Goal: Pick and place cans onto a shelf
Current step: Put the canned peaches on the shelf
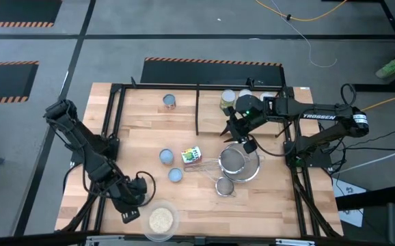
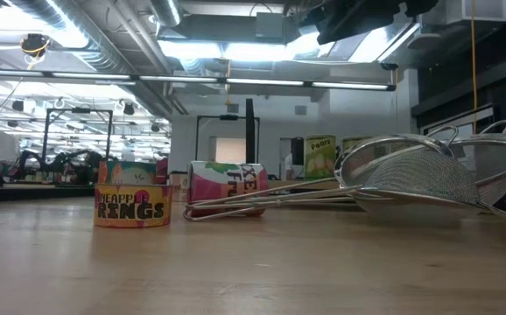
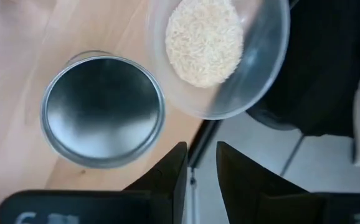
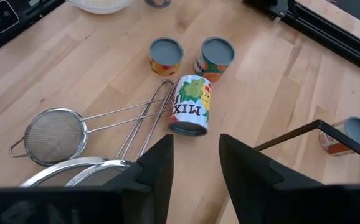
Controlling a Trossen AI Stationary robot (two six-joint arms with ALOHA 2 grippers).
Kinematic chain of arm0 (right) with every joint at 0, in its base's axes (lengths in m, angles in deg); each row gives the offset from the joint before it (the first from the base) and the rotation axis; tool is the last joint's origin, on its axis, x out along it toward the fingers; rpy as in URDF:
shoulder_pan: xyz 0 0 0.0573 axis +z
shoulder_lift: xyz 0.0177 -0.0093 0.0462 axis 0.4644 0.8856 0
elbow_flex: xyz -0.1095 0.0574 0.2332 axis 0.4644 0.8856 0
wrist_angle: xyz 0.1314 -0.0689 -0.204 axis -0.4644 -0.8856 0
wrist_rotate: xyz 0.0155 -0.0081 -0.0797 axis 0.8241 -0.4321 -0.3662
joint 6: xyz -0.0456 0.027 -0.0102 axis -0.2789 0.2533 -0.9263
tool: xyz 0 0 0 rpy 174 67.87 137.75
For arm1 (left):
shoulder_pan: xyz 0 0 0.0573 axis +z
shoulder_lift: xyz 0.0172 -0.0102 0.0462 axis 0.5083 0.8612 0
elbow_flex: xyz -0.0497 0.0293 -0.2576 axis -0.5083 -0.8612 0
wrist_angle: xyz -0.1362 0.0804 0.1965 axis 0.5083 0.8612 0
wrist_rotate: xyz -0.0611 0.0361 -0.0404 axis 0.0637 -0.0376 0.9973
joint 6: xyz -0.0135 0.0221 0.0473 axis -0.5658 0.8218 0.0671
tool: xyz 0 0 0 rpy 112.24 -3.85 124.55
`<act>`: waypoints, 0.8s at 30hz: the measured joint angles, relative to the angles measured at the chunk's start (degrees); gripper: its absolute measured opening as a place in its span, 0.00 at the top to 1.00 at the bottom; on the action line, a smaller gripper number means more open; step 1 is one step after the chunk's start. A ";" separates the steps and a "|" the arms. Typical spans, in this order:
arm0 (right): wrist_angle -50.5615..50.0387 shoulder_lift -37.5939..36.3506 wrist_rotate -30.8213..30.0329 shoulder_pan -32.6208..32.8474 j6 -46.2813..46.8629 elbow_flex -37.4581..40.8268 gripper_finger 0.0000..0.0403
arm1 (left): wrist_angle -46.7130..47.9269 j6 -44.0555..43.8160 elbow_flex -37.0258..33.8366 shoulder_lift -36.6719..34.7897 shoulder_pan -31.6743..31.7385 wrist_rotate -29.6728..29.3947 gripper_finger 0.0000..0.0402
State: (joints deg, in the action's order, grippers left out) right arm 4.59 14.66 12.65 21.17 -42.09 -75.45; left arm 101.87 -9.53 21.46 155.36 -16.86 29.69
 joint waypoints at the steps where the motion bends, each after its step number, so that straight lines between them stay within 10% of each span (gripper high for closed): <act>1: 0.00 0.00 0.00 0.00 0.00 0.00 0.67 | -0.02 0.92 0.00 0.61 -0.11 -0.01 0.80; 24: 0.02 0.00 -0.02 0.00 -0.07 0.00 0.67 | 0.84 6.22 -0.02 5.40 -0.29 -7.14 0.80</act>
State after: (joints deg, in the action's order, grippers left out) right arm 4.61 14.66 12.62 21.17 -42.15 -75.45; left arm 102.70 -3.32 21.44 160.76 -17.16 22.55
